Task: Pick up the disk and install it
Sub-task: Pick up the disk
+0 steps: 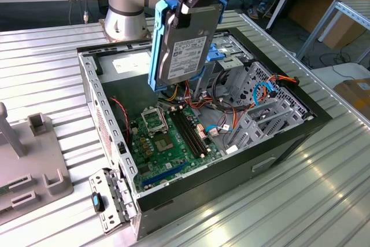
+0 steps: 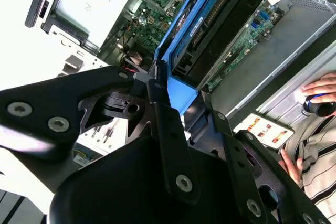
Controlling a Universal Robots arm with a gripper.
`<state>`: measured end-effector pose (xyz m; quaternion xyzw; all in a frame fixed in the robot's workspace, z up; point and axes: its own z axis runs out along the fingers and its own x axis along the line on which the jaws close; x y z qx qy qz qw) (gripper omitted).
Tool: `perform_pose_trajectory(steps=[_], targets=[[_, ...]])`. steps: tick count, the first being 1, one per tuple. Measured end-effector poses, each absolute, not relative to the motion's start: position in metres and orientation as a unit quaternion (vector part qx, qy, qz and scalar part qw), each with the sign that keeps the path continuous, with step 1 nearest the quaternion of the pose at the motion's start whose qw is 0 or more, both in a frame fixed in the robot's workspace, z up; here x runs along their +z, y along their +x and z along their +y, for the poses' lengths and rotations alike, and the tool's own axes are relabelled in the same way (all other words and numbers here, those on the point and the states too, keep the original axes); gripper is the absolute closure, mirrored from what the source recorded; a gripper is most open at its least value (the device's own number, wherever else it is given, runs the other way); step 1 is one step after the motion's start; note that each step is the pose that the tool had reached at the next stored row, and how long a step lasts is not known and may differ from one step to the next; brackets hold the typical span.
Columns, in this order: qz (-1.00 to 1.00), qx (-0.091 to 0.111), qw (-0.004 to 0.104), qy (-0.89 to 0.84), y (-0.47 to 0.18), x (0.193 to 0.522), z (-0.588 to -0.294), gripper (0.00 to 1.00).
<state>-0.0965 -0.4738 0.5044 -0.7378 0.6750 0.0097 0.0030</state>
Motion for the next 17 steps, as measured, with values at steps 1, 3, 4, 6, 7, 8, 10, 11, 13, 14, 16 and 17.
perform_pose_trajectory(steps=[1,3,4,6,7,8,10,11,13,14,16,17], targets=[[0.675,0.010,0.003,-0.738,-0.0964,0.5045,-0.4741,0.64],[0.675,0.010,0.003,-0.738,-0.0965,0.5044,-0.4745,0.64],[0.675,0.010,0.003,-0.738,-0.0964,0.5045,-0.4746,0.64],[0.675,0.010,0.003,-0.738,-0.0964,0.5044,-0.4747,0.64],[0.675,0.010,0.003,-0.738,-0.0964,0.5045,-0.4747,0.64],[0.675,0.010,0.003,-0.738,-0.0965,0.5045,-0.4747,0.64],[0.675,0.010,0.003,-0.738,-0.0964,0.5044,-0.4747,0.64],[0.675,0.010,0.003,-0.738,-0.0965,0.5045,-0.4754,0.64],[0.675,0.010,0.003,-0.738,-0.0964,0.5045,-0.4781,0.64],[0.675,0.010,0.003,-0.738,-0.0964,0.5044,-0.4790,0.64],[0.675,0.010,0.003,-0.738,-0.0965,0.5044,-0.4808,0.64],[0.675,0.010,0.003,-0.738,-0.0965,0.5045,-0.4813,0.64]])
